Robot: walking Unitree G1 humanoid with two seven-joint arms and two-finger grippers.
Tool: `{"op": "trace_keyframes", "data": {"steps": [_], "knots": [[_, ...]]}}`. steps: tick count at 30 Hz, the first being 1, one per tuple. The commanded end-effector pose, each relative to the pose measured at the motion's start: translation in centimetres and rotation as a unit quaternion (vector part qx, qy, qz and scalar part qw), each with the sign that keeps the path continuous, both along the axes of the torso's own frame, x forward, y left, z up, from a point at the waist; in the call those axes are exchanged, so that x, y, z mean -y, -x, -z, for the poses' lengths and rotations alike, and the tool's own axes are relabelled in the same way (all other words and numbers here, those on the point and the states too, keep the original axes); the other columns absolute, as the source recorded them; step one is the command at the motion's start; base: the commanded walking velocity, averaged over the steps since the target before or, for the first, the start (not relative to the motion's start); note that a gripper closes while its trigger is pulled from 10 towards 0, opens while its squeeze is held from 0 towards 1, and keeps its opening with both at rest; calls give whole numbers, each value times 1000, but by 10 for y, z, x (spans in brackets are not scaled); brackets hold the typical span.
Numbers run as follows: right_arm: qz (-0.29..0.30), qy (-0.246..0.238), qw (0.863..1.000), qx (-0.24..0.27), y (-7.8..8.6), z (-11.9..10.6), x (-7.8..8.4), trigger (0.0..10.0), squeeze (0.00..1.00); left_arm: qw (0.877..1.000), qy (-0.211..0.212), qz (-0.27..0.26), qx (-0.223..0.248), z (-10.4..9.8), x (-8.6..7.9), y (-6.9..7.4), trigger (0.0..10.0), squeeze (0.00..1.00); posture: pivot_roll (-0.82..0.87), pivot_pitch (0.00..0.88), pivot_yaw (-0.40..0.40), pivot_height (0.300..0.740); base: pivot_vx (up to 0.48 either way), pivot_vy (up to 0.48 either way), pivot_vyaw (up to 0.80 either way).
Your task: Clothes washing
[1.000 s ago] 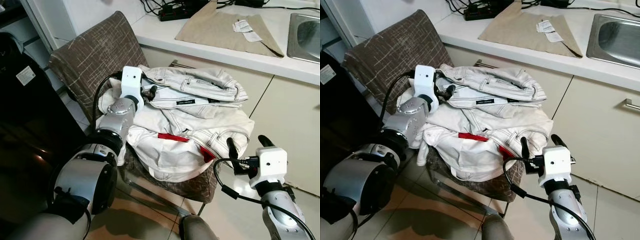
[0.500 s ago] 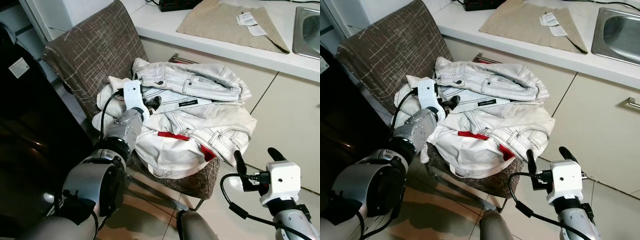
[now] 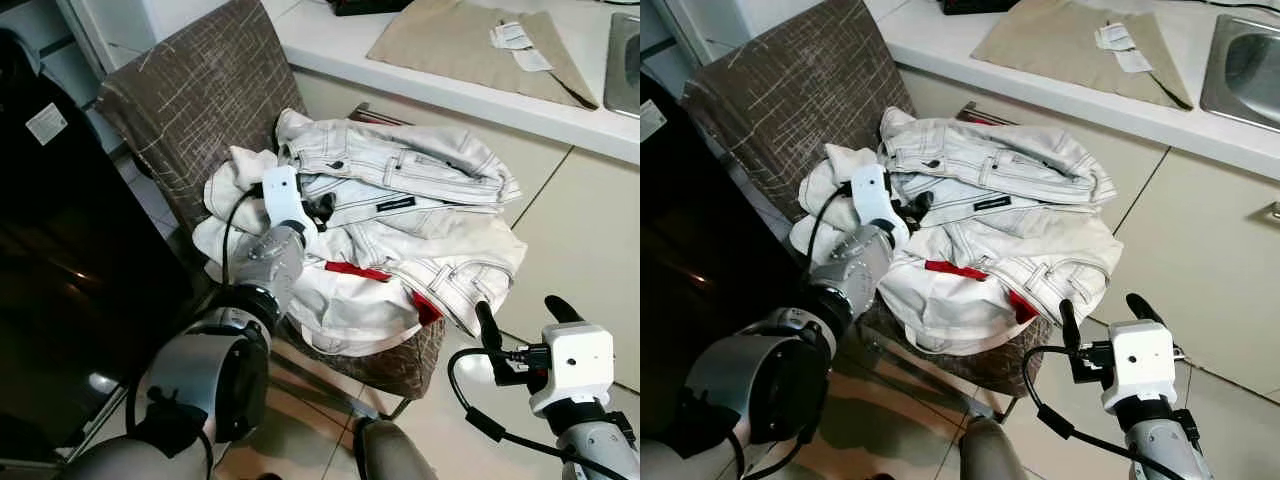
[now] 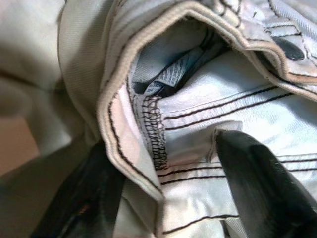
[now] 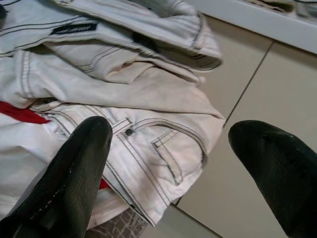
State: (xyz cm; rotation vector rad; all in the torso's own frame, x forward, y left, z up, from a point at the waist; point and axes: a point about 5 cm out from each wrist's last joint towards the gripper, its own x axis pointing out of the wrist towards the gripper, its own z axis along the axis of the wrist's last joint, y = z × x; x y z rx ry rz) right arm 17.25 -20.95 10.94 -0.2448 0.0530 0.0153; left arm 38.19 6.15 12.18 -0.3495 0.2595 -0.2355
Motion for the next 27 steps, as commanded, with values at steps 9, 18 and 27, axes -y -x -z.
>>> {"op": "trace_keyframes", "data": {"steps": [9, 18, 27], "knots": [[-6, -14, 1000, 2, -4, -1, -9, 10000, 0, 993, -48, 107, 6, 21, 40, 23, 0, 0, -611, 174, 68, 740, 0, 0, 0], [-36, -69, 997, 16, -11, -5, -19, 10000, 0, 993, 68, 99, 10, 3, 50, 17, 0, 0, -604, 158, 73, 740, 0, 0, 0], [-40, -64, 997, 14, -13, -4, -19, 10000, 0, 979, 187, 76, -18, -5, 56, 15, 0, 0, -606, 152, 72, 740, 0, 0, 0]]}}
